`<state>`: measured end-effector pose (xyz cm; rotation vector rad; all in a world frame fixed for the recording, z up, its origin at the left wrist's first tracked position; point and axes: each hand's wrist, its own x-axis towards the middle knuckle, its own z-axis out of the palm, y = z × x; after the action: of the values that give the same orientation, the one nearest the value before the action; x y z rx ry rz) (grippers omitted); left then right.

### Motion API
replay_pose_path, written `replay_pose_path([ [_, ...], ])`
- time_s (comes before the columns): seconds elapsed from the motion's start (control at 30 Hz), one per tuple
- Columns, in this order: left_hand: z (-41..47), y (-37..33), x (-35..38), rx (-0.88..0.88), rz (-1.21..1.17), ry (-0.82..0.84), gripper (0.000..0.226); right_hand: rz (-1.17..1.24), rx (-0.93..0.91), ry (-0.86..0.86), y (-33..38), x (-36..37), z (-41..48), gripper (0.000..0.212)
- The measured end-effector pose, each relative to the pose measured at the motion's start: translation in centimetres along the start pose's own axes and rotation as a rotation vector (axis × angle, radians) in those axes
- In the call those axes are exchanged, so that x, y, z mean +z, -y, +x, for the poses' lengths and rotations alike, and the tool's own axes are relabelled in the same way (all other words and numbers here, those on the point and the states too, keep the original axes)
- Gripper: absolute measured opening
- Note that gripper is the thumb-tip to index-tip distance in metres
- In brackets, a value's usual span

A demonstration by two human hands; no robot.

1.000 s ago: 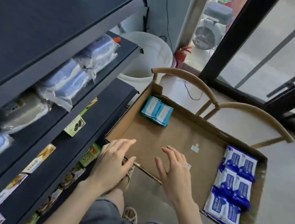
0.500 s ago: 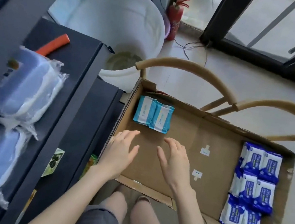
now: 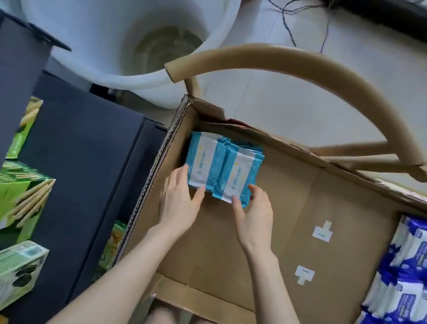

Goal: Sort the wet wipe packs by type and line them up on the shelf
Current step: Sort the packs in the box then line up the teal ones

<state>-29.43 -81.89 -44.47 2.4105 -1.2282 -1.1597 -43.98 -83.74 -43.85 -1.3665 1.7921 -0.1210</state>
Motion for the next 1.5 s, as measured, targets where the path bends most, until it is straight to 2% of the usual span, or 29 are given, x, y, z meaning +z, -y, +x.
replay_pose_path([
  [0.2, 3.2, 1.1, 4.1, -0.150, -0.158, -0.118, 0.068, 0.163, 0.084, -0.059, -2.4, 3.2, 4.5, 0.060],
  [0.4, 4.6, 1.4, 6.5, -0.233, -0.259, -0.273, 0.068, 0.228, 0.115, -0.220, -3.3, 5.3, 6.3, 0.053],
  [0.53, 4.9, 1.1, 7.0, -0.240, -0.343, -0.372, 0.055, 0.271, 0.120, -0.282, -3.3, 5.7, 6.1, 0.047],
  [0.67, 4.5, 0.7, 6.6, -0.229, -0.407, -0.445, 0.035, 0.391, 0.189, -0.261, -2.8, 5.6, 5.9, 0.040],
  [0.77, 4.0, 0.2, 5.5, -0.255, -0.528, -0.418, 0.024, 0.490, 0.208, -0.224, -2.0, 4.6, 5.6, 0.032],
  [0.9, 2.0, 0.1, 3.4, -0.248, -0.692, -0.399, 0.022, 0.573, 0.189, -0.171, -1.6, 2.9, 3.4, 0.014],
  [1.07, -3.6, 0.5, 0.6, -0.257, -0.874, -0.383, 0.014, 0.807, 0.171, -0.155, -1.4, 0.4, -2.1, 0.004],
  [1.27, -10.7, 1.8, -1.9, -0.315, -1.094, -0.344, 0.010, 0.926, 0.192, -0.119, -1.4, -0.5, -8.7, 0.013],
  [1.37, -14.0, 2.8, -2.4, -0.327, -1.121, -0.344, 0.010, 0.936, 0.175, -0.097, -1.5, -1.0, -11.9, 0.017],
  [1.5, -18.8, 3.9, -2.8, -0.338, -1.163, -0.383, 0.010, 0.890, 0.132, -0.031, -2.1, -1.8, -16.5, 0.012],
])
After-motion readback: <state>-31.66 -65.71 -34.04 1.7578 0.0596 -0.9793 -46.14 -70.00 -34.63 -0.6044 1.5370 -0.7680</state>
